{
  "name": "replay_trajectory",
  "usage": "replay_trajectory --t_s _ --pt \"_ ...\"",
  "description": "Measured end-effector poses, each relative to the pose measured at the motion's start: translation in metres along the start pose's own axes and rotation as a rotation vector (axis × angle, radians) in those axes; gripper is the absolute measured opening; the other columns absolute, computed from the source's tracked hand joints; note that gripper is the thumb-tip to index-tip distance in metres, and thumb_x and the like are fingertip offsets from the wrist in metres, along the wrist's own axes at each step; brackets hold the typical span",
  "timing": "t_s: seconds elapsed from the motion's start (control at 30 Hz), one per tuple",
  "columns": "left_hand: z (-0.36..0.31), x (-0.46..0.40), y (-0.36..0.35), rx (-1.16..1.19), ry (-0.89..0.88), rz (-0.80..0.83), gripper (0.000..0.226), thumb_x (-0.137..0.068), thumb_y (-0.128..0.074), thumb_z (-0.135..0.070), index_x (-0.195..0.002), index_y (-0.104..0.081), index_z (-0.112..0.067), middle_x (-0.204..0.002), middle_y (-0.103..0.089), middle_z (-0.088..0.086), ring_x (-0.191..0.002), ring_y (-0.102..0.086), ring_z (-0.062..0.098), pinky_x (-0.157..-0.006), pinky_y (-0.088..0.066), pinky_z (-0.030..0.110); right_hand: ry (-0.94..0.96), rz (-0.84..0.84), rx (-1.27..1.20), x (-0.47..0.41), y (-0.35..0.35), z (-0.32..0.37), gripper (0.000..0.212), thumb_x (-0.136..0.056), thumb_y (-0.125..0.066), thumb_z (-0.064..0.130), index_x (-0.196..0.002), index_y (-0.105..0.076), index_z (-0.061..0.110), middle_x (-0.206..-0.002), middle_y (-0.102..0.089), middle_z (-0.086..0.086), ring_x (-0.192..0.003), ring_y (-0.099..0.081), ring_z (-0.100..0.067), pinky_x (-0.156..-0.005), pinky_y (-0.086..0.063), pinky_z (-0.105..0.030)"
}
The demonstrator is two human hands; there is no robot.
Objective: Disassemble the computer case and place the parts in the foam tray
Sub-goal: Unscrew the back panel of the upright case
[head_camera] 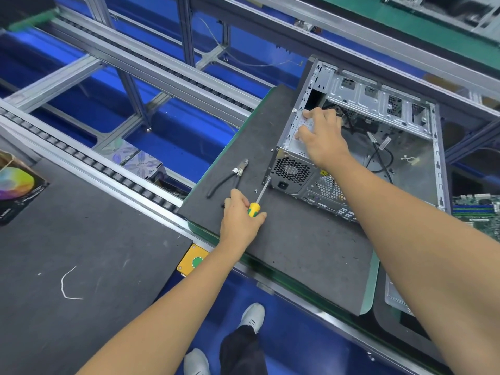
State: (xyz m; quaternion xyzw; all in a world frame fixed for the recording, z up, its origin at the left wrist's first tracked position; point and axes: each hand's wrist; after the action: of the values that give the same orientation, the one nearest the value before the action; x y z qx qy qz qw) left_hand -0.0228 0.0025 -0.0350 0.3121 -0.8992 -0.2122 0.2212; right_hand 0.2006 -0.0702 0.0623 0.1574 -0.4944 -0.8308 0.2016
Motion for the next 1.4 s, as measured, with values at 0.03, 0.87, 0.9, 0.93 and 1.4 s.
replay_trajectory --t_s 0.03,0.87,0.9,0.93,1.4 --pt "0.002 0.0 0.001 -0.001 0.011 -0.005 0.042 -0.088 -0.079 -0.034 -0.095 -0.039 -0.022 -0.101 -0.056 0.004 -0.074 -0.064 0.018 -0.068 -0.054 0.043 -0.001 0.001 -0.002 0.0 0.0 0.0 0.044 -0.096 -0.049 0.037 -0.139 -0.046 0.028 -0.141 -0.036 0.0 -0.135 -0.028 -0.02 -0.083 -0.035 -0.04" --pt "-0.008 0.008 -0.005 0.091 0.026 0.037 0.05 -0.087 -0.079 -0.041 -0.108 -0.038 -0.022 -0.106 -0.054 0.002 -0.086 -0.061 0.023 -0.076 -0.055 0.046 0.004 0.014 0.0 0.003 0.003 0.002 0.046 -0.093 -0.046 0.038 -0.138 -0.046 0.028 -0.14 -0.036 0.0 -0.132 -0.029 -0.021 -0.083 -0.036 -0.041" --pt "-0.007 0.007 -0.005 0.102 0.038 0.028 0.047 -0.087 -0.08 -0.036 -0.104 -0.039 -0.021 -0.103 -0.056 0.001 -0.081 -0.066 0.022 -0.074 -0.057 0.049 0.004 0.012 -0.002 0.003 0.003 0.002 0.047 -0.093 -0.046 0.038 -0.138 -0.046 0.028 -0.14 -0.036 0.0 -0.132 -0.029 -0.021 -0.082 -0.035 -0.04" --pt "-0.005 0.006 -0.005 0.129 0.063 0.031 0.039 -0.09 -0.078 -0.035 -0.102 -0.043 -0.021 -0.098 -0.061 0.0 -0.074 -0.07 0.019 -0.073 -0.059 0.05 0.004 0.011 -0.004 0.003 0.003 0.002 0.046 -0.093 -0.046 0.038 -0.138 -0.046 0.028 -0.14 -0.036 0.0 -0.132 -0.029 -0.021 -0.082 -0.035 -0.04" --pt "0.001 0.004 -0.013 0.239 0.1 0.007 0.04 -0.086 -0.081 -0.029 -0.095 -0.043 -0.02 -0.079 -0.069 -0.001 -0.069 -0.073 0.021 -0.067 -0.061 0.052 0.008 0.0 -0.03 0.003 0.002 0.003 0.043 -0.096 -0.049 0.035 -0.139 -0.047 0.027 -0.138 -0.037 0.001 -0.133 -0.028 -0.019 -0.085 -0.034 -0.039"
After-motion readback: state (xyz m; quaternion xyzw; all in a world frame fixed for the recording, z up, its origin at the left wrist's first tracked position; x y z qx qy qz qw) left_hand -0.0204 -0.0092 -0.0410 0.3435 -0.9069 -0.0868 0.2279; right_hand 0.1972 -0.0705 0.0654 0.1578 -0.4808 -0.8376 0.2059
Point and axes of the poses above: each hand's wrist, its own x-axis away from the middle knuckle, its own y-axis out of the back of the hand, z = x × y
